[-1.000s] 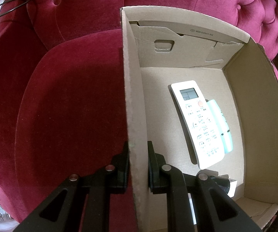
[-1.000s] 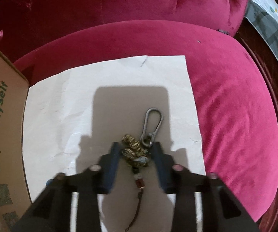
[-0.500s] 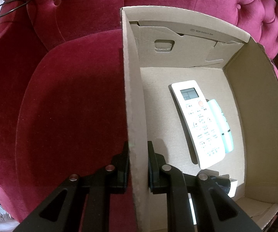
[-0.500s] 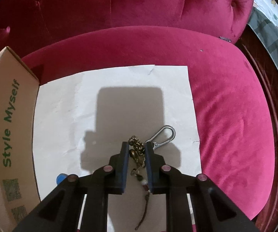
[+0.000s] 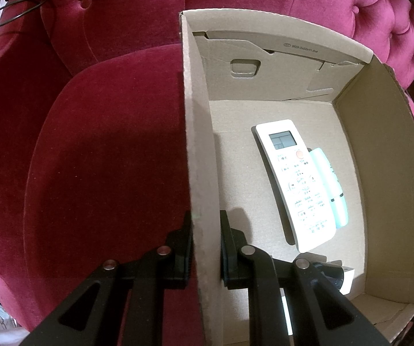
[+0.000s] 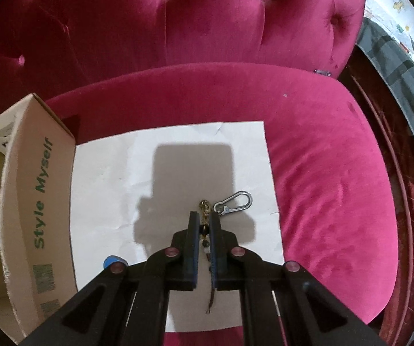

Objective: Organize rigid objects
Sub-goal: 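Lift the keychain and carry it over the box with the right gripper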

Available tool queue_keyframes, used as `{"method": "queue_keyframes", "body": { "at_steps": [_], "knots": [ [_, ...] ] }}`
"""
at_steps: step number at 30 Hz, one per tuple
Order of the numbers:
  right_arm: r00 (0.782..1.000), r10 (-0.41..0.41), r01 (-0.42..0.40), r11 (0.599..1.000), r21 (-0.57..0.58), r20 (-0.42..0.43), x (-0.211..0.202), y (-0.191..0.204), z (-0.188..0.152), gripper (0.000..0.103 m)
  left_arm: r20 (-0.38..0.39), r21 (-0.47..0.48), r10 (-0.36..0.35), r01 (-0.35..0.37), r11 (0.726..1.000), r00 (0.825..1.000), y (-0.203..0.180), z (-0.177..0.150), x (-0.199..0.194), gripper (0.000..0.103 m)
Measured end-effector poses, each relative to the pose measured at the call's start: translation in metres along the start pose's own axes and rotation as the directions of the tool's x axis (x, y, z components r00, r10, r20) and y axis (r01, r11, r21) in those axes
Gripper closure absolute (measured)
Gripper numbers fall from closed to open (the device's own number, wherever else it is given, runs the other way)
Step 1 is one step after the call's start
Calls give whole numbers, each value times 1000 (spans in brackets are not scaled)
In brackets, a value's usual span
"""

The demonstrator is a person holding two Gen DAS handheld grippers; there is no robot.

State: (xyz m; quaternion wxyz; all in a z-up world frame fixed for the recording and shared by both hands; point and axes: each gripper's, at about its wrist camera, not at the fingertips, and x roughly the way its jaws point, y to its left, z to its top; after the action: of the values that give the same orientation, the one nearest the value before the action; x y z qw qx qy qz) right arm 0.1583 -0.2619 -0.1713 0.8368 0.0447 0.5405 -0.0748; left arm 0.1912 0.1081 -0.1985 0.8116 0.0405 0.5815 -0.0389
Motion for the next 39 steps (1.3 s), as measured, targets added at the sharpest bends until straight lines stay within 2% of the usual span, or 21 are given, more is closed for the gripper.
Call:
{"method": "queue_keyframes", "body": {
  "at_steps": [17,39],
  "knots": [
    [996,21,-18,999,-41,84,-71,22,8,99,1,3,6,-6,1000,1000,-1,0,0,87],
    [979,93,-62,984,-169,182,-164,97,34,99,0,3,7,-7,1000,1000,-1,0,-1,87]
  ]
}}
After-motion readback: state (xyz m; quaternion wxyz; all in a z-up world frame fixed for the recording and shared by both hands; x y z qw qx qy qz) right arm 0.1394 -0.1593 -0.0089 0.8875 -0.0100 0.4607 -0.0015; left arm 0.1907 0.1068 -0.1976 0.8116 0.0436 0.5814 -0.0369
